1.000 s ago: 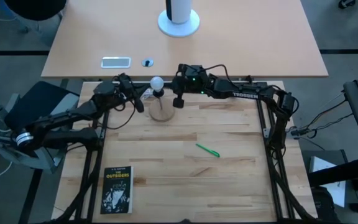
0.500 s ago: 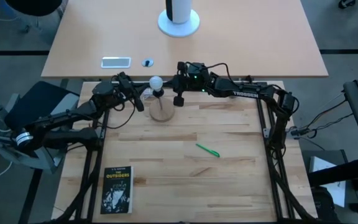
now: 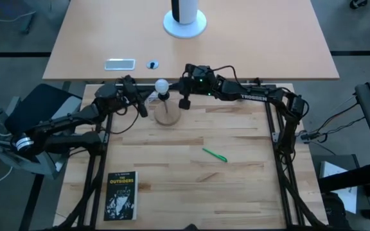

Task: Screw lightbulb
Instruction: Insert the lightbulb into the lamp

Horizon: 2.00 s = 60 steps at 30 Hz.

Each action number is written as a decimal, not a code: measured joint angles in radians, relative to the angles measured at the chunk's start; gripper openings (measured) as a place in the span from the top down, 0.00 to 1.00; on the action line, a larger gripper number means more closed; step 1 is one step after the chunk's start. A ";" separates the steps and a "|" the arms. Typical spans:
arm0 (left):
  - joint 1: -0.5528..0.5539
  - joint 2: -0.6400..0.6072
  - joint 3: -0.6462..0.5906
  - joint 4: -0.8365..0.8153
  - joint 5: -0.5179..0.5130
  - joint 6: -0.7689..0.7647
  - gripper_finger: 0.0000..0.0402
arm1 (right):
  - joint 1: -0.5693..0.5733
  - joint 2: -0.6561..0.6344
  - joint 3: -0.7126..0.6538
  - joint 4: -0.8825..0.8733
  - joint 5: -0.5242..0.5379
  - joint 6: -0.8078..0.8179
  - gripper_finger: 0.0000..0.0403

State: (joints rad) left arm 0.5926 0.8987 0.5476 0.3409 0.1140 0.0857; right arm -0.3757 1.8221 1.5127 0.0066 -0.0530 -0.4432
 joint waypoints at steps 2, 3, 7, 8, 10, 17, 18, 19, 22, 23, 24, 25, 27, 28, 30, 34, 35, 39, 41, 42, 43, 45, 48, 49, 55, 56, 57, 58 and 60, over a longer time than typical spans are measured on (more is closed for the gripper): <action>-0.001 0.002 0.000 0.009 0.029 0.001 1.00 | -0.002 0.001 0.000 0.030 -0.005 -0.003 1.00; -0.001 0.006 0.000 0.018 0.028 0.001 1.00 | -0.003 0.002 0.000 0.038 -0.017 -0.004 1.00; 0.000 0.023 0.000 0.028 -0.006 -0.001 1.00 | -0.003 0.002 0.000 0.042 -0.097 -0.004 1.00; 0.000 0.027 0.000 0.030 -0.024 -0.001 1.00 | -0.002 0.002 0.000 0.042 -0.105 -0.004 1.00; 0.000 0.034 0.000 0.032 -0.061 -0.002 1.00 | 0.003 0.002 0.000 0.028 -0.107 -0.008 1.00; 0.000 0.046 0.000 0.025 -0.104 -0.009 1.00 | 0.015 0.002 0.000 -0.028 -0.111 -0.004 1.00; 0.000 0.043 0.000 0.021 -0.104 -0.009 1.00 | 0.014 0.002 0.000 -0.033 -0.105 -0.004 1.00; 0.000 0.035 0.000 0.007 -0.104 -0.009 1.00 | 0.014 0.002 0.000 -0.036 -0.094 -0.003 1.00; -0.001 0.022 0.000 0.004 -0.083 -0.016 1.00 | 0.010 0.002 0.000 -0.042 -0.031 -0.004 1.00; -0.001 0.018 0.000 0.002 -0.063 -0.017 1.00 | 0.009 0.002 0.000 -0.037 -0.023 -0.004 1.00; -0.001 0.016 0.000 0.003 -0.043 -0.017 1.00 | 0.006 0.002 0.000 -0.028 -0.023 -0.004 1.00; -0.001 0.016 0.000 0.008 -0.024 -0.017 1.00 | 0.003 0.002 0.000 -0.016 -0.024 -0.004 1.00; -0.001 0.021 0.000 0.016 -0.011 -0.017 1.00 | 0.002 0.006 0.000 0.021 -0.026 -0.004 1.00; -0.001 0.024 0.000 0.015 -0.010 -0.017 1.00 | 0.001 0.006 0.000 0.030 -0.028 -0.008 1.00; -0.001 0.035 0.000 0.022 -0.011 -0.017 1.00 | 0.002 0.006 0.000 0.035 -0.048 -0.022 1.00; -0.001 0.053 0.000 0.039 -0.089 -0.019 1.00 | 0.004 0.006 0.000 0.023 -0.120 -0.018 1.00; 0.000 0.059 0.000 0.039 -0.117 -0.023 1.00 | 0.007 0.006 0.000 0.021 -0.135 -0.014 1.00; -0.001 0.079 0.000 0.030 -0.165 -0.028 1.00 | 0.023 0.006 0.000 -0.022 -0.152 -0.019 1.00; 0.000 0.085 0.000 0.031 -0.173 -0.028 1.00 | 0.026 0.006 0.000 -0.036 -0.140 -0.020 1.00; 0.000 0.086 0.000 0.031 -0.175 -0.028 1.00 | 0.025 0.006 0.000 -0.037 -0.129 -0.019 1.00; 0.000 0.086 0.000 0.030 -0.176 -0.028 1.00 | 0.024 0.005 0.000 -0.042 -0.121 -0.015 1.00; -0.001 0.077 0.000 0.023 -0.167 -0.031 1.00 | 0.023 0.005 0.000 -0.057 -0.095 -0.012 1.00; 0.000 0.056 0.000 -0.002 -0.068 -0.042 1.00 | 0.019 0.005 0.000 -0.056 -0.035 -0.011 1.00; 0.000 0.050 0.000 -0.006 -0.031 -0.043 1.00 | 0.016 0.005 0.000 -0.045 -0.016 -0.011 1.00; -0.001 0.035 0.000 0.008 0.072 -0.030 1.00 | 0.007 0.006 0.000 0.030 -0.002 -0.016 1.00; 0.000 0.036 0.000 0.009 0.069 -0.030 1.00 | 0.009 0.006 0.000 0.033 -0.017 -0.022 1.00; 0.000 0.038 0.000 0.009 0.060 -0.030 1.00 | 0.009 0.005 0.000 0.031 -0.030 -0.025 1.00; 0.000 0.039 0.000 0.010 0.048 -0.030 1.00 | 0.010 0.005 0.000 0.027 -0.050 -0.026 1.00; -0.001 0.043 0.000 0.014 0.015 -0.029 1.00 | 0.010 0.005 0.000 0.023 -0.086 -0.025 1.00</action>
State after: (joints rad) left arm 0.5919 0.9419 0.5480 0.3553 0.1292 0.0570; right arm -0.3656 1.8275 1.5131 0.0299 -0.1391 -0.4683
